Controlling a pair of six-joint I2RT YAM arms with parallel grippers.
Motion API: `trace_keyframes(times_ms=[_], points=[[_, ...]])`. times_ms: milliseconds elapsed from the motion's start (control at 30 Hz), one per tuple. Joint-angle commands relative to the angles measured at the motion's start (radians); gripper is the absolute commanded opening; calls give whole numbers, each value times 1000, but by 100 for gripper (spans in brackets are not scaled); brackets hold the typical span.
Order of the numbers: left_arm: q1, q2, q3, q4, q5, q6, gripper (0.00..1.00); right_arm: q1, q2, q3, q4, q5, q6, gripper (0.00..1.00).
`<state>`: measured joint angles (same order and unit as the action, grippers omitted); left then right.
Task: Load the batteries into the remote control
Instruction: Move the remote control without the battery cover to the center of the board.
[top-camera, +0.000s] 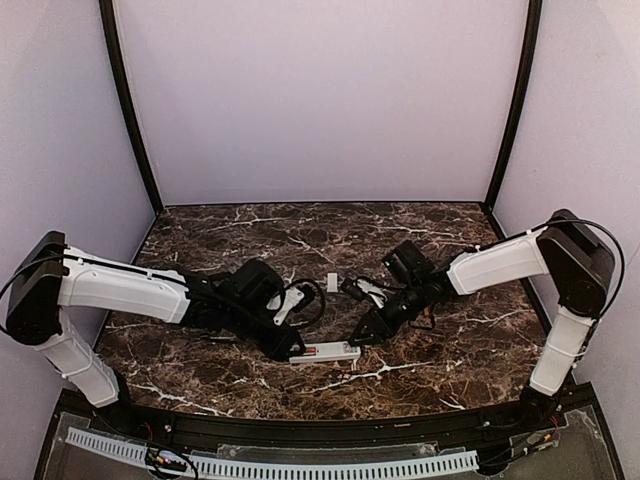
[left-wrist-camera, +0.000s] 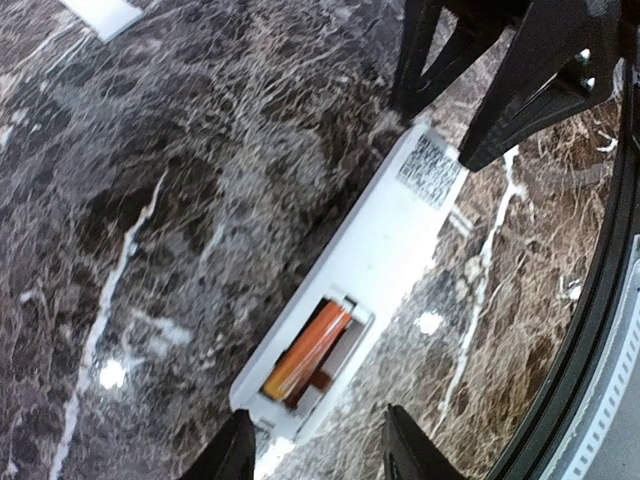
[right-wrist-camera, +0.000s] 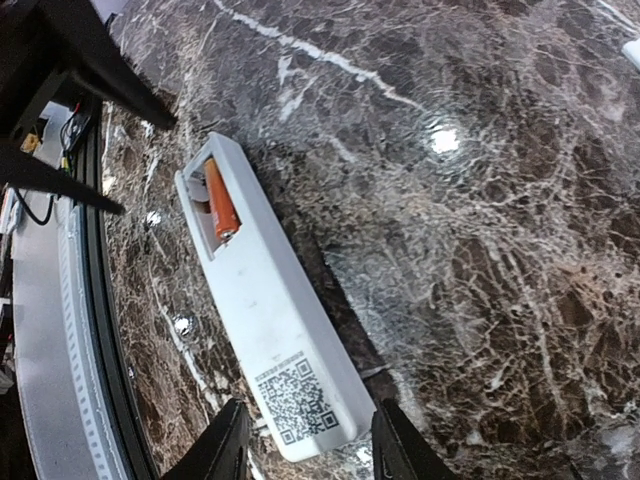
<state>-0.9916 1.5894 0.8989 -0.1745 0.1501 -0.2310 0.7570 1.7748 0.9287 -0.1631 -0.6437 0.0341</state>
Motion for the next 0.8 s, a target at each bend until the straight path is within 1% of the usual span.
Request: trace_keyframes(times_ms=[0,133,267,333,400,500,567,600,700,767], points=[[14,-111,-87,-33,-44,-63,46,21,0,-31,16,-77,-65,43],[52,-177,-167,28,1,-138,47,78,-3,-36,-7,-52,-110,43],[68,-197,-234,85,33,-199,47,139,3,-29,-25,-24,-141,43],[72,-204,-262,121,44,-220,47,157,0,-29,-27,26,-133,44],[72,-204,-272,155,52,-220,45,159,-15,-36,-11,92,-99,47],[72,-189,-246,164,33,-190,41,178,-63,-63,41,219,-23,51],[70,-177,-224,186,24,-160,41,209,-100,-89,88,314,63,52],[70,-174,-227,209,20,-145,41,228,-120,-111,138,339,110,54],[67,-181,-257,343,10,-95,43,279,-174,-197,279,381,220,58],[65,-171,-260,380,-7,-42,44,315,-186,-238,334,416,260,60]])
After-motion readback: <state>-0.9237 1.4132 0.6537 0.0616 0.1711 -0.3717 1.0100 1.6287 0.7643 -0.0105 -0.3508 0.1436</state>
